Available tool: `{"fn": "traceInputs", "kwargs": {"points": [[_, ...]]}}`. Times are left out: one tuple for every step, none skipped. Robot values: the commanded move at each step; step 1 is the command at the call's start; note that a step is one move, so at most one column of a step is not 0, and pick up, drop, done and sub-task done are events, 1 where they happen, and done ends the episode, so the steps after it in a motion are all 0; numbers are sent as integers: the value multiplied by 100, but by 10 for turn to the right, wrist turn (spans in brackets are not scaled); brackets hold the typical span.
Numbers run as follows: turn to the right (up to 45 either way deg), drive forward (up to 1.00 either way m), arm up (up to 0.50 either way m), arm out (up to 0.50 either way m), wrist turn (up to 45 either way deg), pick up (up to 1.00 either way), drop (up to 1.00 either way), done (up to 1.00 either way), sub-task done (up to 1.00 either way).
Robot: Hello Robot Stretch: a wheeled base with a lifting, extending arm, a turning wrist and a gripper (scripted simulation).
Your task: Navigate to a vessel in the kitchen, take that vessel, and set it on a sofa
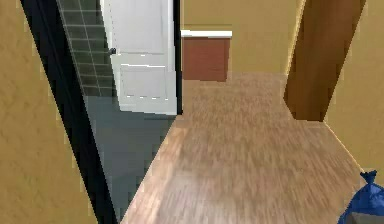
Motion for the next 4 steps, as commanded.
{"fn": "traceInputs", "kwargs": {"points": [[0,95,0,0,0,0,0,0,0],[-450,0,0,0,0,0,0,0,0],[-120,0,0,0,0,0,0,0,0],[0,100,0,0,0,0,0,0,0]]}}
